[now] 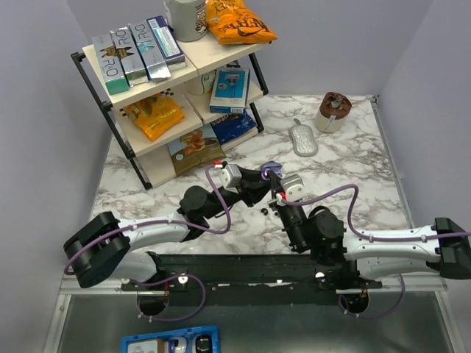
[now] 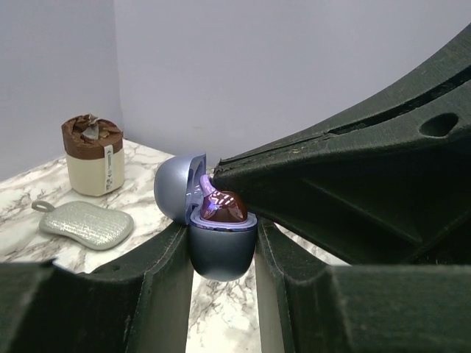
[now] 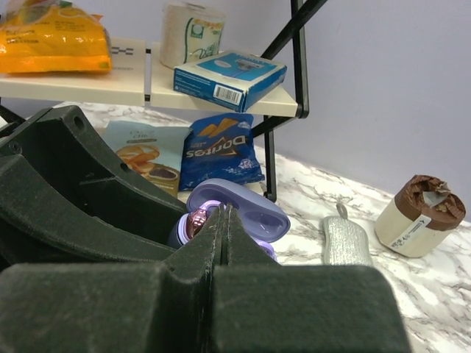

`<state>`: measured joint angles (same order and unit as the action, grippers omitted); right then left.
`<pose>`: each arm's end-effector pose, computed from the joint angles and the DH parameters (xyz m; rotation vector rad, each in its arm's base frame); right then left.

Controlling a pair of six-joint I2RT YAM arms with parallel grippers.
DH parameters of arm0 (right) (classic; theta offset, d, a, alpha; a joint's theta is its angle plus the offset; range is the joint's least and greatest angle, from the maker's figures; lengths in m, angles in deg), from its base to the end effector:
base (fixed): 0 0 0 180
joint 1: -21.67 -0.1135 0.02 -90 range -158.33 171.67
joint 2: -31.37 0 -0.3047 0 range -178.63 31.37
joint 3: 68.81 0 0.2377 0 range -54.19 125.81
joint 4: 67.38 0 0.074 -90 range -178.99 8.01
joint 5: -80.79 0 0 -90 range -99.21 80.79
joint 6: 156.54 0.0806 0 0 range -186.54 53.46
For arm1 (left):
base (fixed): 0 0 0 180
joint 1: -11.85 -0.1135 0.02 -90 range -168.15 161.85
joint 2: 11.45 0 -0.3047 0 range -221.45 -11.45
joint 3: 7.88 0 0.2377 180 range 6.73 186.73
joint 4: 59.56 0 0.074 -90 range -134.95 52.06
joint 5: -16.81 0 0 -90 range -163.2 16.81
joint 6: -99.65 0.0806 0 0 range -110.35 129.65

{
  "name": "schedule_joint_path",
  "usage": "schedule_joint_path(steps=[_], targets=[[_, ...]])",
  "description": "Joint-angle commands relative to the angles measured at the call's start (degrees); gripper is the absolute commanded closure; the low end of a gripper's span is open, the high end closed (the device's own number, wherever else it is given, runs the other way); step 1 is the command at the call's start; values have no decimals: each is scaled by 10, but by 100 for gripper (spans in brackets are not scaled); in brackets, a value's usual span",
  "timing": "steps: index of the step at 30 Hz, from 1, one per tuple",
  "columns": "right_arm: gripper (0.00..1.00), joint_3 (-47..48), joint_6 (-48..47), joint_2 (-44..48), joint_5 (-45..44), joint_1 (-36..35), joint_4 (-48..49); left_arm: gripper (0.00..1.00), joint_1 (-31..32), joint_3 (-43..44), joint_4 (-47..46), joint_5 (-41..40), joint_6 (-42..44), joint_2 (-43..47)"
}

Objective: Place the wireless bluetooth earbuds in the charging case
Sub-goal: Place the earbud in the charging case, then close the charging case.

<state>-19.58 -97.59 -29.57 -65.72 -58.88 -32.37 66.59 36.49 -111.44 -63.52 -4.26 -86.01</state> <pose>0.1014 0.1996 0.3785 -0.3856 1.2963 0.1551 0.1546 -0.2421 0.3444 0.5908 1.1339 -1.1431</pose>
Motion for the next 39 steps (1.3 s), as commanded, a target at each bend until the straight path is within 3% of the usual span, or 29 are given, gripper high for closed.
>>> schedule_joint_path(steps=[1,5,12,17,30,32,33,34,37,39], targets=[[99,14,35,7,18,-3,-47,100,3,4,-20,-18,14,14],[99,12,48,12,20,-3,-63,100,2,4,-19,-21,17,16],[84,12,58,22,22,-3,-80,100,2,2,-19,-26,19,15],[83,12,61,29,24,-3,-87,100,1,3,-21,-30,21,14],[56,65,39,96,2,-1,-95,100,-3,-15,-21,-36,19,21],[56,104,64,94,-4,18,-164,100,-3,-21,-25,-30,15,27],[55,127,136,93,13,29,-216,100,-4,-24,-27,-24,13,29],[55,153,190,91,31,46,-363,100,-6,-34,-31,-1,6,36],[51,237,331,86,128,122,-546,100,-24,-70,-85,83,-29,50],[46,274,356,85,176,148,-586,100,-35,-83,-129,132,-79,52]])
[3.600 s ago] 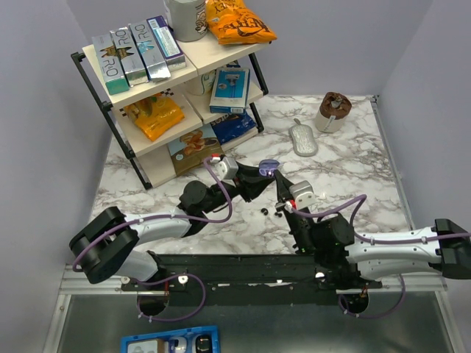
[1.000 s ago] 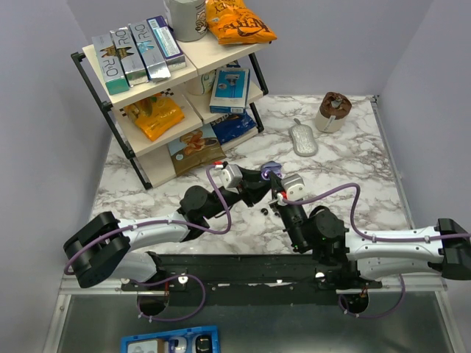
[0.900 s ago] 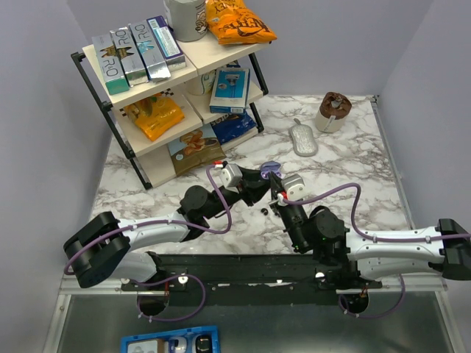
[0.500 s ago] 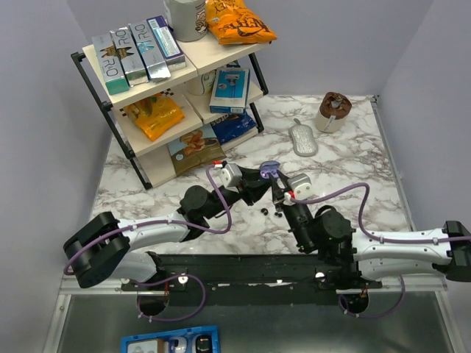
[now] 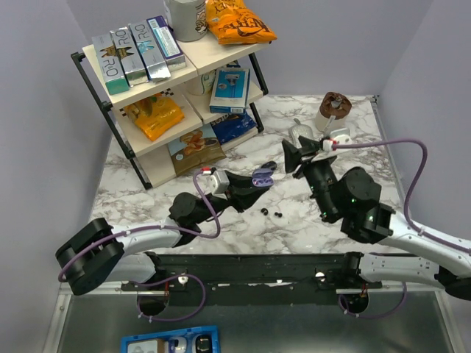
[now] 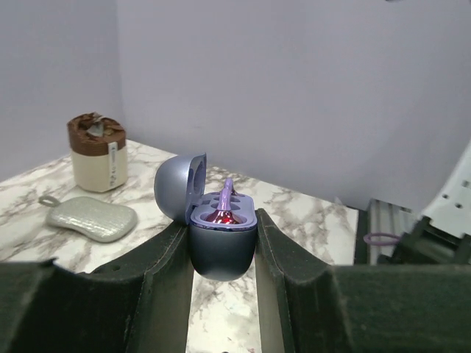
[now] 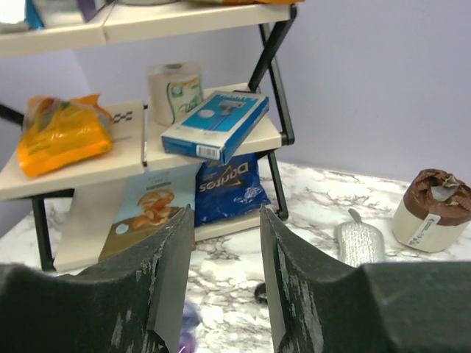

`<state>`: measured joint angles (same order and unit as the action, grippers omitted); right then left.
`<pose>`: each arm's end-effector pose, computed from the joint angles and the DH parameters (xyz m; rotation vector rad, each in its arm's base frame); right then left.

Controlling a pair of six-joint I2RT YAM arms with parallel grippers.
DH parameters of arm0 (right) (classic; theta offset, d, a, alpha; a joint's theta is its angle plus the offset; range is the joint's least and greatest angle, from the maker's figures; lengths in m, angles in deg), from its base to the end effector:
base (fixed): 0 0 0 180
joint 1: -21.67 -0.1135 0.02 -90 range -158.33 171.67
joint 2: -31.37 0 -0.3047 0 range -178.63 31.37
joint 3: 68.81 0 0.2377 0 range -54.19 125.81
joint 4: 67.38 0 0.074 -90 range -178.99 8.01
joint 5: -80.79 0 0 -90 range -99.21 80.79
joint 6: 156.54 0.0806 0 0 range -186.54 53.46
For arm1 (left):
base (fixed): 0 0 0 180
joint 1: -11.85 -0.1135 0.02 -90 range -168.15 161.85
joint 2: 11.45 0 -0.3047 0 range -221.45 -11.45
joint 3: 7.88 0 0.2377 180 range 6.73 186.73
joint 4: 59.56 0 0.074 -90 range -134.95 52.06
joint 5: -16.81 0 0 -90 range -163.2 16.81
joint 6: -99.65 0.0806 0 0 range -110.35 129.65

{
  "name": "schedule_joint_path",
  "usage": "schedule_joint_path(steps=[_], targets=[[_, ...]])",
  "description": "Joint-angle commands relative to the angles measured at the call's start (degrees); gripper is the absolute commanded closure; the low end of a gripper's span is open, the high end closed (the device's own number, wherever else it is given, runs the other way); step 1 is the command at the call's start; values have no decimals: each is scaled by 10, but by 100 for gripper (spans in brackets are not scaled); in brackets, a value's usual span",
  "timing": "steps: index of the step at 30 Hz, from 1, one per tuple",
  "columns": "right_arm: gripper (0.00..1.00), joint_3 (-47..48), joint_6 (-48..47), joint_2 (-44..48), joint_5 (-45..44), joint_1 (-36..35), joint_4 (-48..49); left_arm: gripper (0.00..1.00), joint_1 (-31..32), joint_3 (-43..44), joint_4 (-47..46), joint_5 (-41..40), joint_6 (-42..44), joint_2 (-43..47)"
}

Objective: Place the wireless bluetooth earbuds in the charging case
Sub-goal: Close the charging case.

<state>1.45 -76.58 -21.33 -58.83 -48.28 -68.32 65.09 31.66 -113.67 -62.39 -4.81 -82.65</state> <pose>0.1204 0.1508 0.4637 -0.1980 1.3776 0.3188 0.1469 -0.2219 0.3357 0.5832 1.1234 -1.1422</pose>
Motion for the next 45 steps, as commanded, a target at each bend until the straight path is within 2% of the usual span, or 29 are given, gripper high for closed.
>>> schedule_joint_path(steps=[1,2,5,13,17,36,45], targets=[[45,81,154,-7,125,49,-274,100,-30,-42,-118,143,-89,19],[43,95,160,-15,144,64,-298,100,-34,-45,-140,187,-114,17],[42,127,178,-45,189,74,-352,100,-39,-54,-172,218,-134,10],[42,112,225,-92,246,76,-400,100,-39,-52,-161,220,-124,28],[42,102,235,-94,255,76,-401,100,-39,-52,-129,217,-106,42],[44,76,240,-80,335,76,-406,100,-39,-54,-115,157,-76,48],[50,64,244,-74,360,76,-409,100,-39,-55,-111,131,-65,50]])
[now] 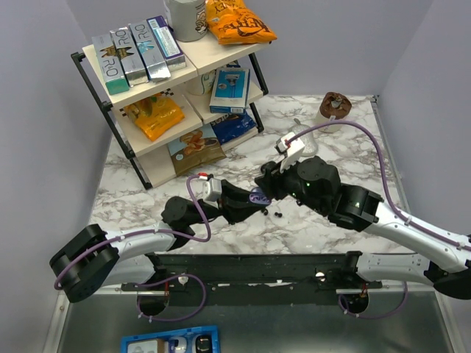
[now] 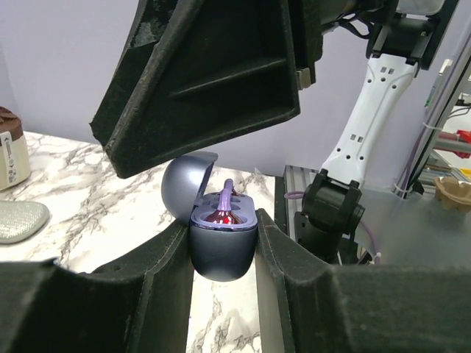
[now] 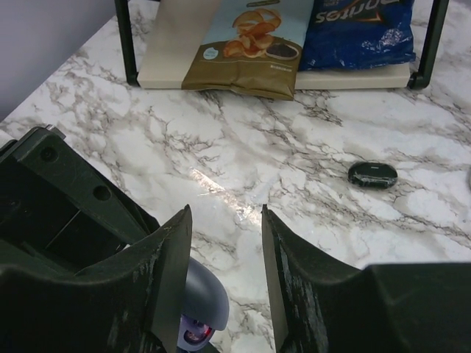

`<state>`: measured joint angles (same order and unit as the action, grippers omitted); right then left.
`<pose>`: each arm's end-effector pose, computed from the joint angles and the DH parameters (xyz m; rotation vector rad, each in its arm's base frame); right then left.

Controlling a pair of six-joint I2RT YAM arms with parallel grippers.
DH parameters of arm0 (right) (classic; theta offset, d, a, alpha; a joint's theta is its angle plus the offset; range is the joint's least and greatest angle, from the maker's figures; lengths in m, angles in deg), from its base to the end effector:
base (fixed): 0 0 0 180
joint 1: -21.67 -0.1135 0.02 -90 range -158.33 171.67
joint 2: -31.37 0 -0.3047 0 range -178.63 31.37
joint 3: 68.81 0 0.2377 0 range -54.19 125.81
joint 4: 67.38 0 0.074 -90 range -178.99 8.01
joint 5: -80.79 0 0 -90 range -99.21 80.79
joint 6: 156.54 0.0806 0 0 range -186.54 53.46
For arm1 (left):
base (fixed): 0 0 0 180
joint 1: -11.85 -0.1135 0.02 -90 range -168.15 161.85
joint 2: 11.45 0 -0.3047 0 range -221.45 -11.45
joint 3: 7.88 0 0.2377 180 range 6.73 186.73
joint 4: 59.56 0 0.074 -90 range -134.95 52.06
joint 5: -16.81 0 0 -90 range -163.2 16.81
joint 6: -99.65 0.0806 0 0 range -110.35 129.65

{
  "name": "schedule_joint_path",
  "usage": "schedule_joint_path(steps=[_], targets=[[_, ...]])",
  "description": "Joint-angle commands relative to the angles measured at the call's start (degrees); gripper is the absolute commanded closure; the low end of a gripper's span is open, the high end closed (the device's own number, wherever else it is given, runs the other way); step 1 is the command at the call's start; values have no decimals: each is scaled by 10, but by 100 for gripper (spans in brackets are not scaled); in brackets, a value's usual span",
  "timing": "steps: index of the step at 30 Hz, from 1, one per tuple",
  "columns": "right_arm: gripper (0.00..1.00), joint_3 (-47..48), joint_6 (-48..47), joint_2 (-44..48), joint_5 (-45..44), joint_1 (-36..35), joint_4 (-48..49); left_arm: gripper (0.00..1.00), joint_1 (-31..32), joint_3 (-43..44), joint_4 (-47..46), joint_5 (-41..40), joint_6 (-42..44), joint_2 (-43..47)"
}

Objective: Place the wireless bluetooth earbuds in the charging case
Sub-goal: Close the charging case, then place the charging case at the center of the board.

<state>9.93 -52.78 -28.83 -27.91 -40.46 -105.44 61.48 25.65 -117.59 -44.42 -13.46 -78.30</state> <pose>0.1330 0.1962 0.4033 -0.5839 1.8462 0.5858 0.1196 -0.2005 0.3236 0.7569 1.0779 -1.3844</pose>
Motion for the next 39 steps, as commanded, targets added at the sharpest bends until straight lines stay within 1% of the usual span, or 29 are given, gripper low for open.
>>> schedule_joint_path(steps=[1,9,12,13,16,17,18,19,20,22,23,25,26,27,30,35,39], targets=[[51,-23,6,2,55,-3,-39,100,-3,5,-71,-50,23,8],[52,-30,16,16,47,-3,-42,100,-3,3,-71,-66,25,8],[45,-29,40,36,-9,-3,-40,100,-3,3,-58,-68,20,6],[42,-26,44,40,-47,-2,-40,100,-3,0,-51,-79,18,7],[40,-9,74,47,-86,20,-57,100,-5,-5,17,-115,1,9],[40,-9,85,47,-85,46,-61,100,-6,-6,57,-131,-10,10],[40,-14,102,51,-79,63,-63,100,-7,-6,87,-157,-46,11],[40,-20,111,55,-55,79,-63,100,-10,7,127,-182,-67,14],[40,-25,118,57,-43,110,-62,100,-17,21,238,-233,-87,14],[40,-42,130,58,-22,134,-59,100,-29,58,354,-263,-126,-5],[40,-47,132,58,-18,147,-56,100,-47,96,440,-272,-137,-19],[40,-58,124,55,-11,153,-49,100,-74,126,490,-247,-174,-48],[39,-65,123,51,-8,155,-49,100,-90,145,508,-234,-184,-77],[39,-68,119,48,-9,155,-48,100,-115,151,507,-209,-193,-92],[39,-89,115,54,-6,158,-35,100,-143,168,472,-168,-215,-144],[39,-106,110,54,1,162,-20,100,-167,254,496,-106,-216,-259],[39,-111,105,56,2,164,-17,100,-170,283,507,-97,-219,-309]])
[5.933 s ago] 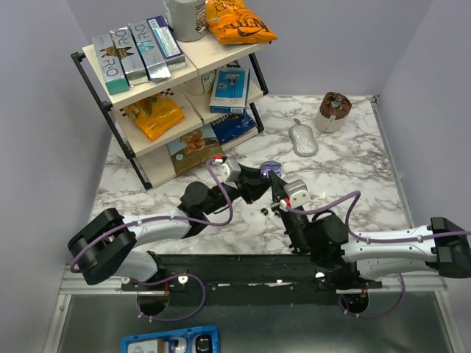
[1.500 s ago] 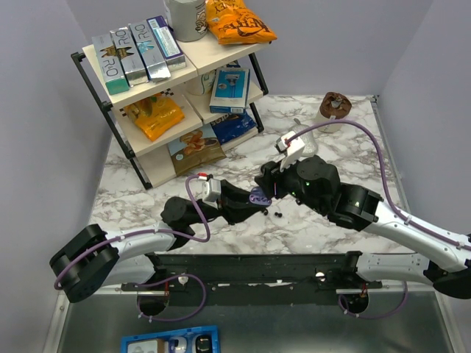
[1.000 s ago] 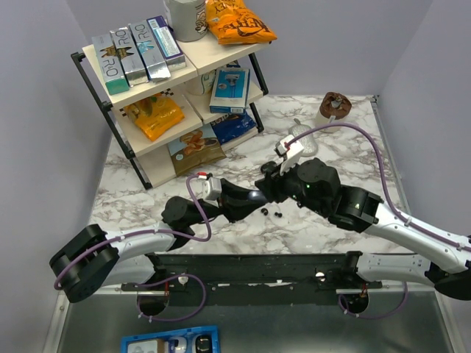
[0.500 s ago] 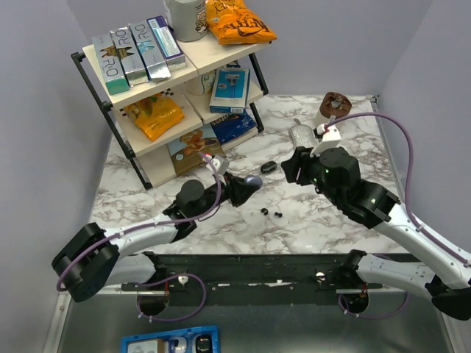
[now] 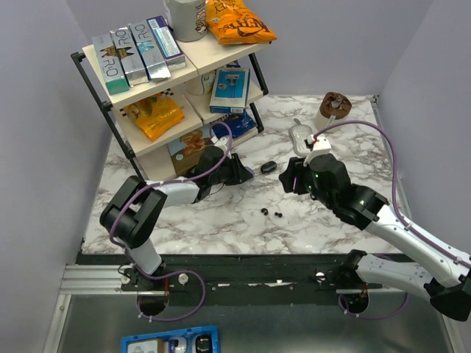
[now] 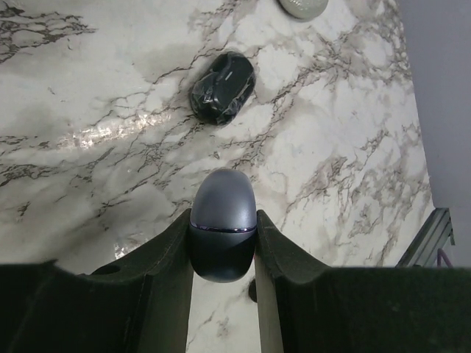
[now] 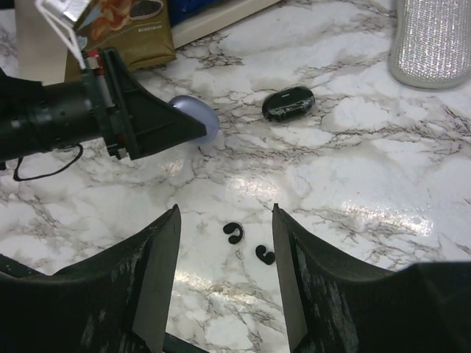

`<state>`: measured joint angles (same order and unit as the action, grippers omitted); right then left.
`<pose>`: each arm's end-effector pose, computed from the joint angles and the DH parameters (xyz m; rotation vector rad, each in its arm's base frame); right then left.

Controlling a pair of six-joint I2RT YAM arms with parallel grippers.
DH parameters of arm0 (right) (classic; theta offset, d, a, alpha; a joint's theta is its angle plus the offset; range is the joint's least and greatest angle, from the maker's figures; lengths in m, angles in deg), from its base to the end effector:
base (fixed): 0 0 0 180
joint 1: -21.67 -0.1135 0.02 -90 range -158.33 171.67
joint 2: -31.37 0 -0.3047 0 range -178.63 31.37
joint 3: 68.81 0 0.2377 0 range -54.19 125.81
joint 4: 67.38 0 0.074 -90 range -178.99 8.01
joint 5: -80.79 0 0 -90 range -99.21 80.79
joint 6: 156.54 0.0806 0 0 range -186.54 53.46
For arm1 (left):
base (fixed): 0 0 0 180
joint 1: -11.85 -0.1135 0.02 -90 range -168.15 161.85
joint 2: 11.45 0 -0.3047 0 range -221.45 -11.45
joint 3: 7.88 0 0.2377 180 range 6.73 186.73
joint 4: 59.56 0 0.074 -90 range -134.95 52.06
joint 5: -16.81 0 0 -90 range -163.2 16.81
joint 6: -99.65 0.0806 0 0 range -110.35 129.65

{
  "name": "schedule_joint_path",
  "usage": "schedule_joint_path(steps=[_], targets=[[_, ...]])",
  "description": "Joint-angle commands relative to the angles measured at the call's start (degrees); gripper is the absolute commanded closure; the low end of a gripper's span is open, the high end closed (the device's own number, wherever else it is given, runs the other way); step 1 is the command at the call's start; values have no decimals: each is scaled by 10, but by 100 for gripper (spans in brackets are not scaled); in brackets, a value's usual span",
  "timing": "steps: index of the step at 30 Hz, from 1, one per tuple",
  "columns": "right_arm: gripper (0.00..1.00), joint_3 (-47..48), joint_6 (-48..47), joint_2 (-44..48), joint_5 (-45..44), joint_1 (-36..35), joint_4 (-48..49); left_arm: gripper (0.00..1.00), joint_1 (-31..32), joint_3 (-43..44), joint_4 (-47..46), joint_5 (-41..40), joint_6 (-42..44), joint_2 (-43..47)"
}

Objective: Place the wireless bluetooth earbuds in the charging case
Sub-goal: Place the charging case at the center of the board.

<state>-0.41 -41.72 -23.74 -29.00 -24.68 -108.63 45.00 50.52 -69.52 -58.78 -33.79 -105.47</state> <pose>0.1643 0.1327 0.3478 -0.1711 2.0471 0.4251 0.3002 -0.2200 0.2132 -0.0228 2.1833 -1.0644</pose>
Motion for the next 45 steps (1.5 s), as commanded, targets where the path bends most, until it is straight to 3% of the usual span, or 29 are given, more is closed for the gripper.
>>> schedule_joint_path(steps=[1,5,12,21,31,41,42,43,45], targets=[[39,-9,-9,5,12,6,17,100,-5,40,35,43,-16,-46],[39,-10,-14,-3,17,6,18,100,-6,60,56,27,-16,-92],[38,-18,-19,3,11,7,18,70,-7,60,80,13,-16,-116],[38,-24,-18,3,9,7,18,50,-7,46,131,-17,2,-95],[38,-28,-13,-1,7,7,19,42,-22,13,182,-38,26,-36],[36,-34,-7,-34,-8,8,29,40,-33,-17,281,-97,54,88],[34,-38,-6,-39,-16,8,36,40,-31,-19,295,-114,55,103],[22,-48,1,-42,-25,8,53,40,-27,-20,312,-137,56,121],[11,-57,20,-58,-43,20,73,39,9,-17,377,-267,57,179]])
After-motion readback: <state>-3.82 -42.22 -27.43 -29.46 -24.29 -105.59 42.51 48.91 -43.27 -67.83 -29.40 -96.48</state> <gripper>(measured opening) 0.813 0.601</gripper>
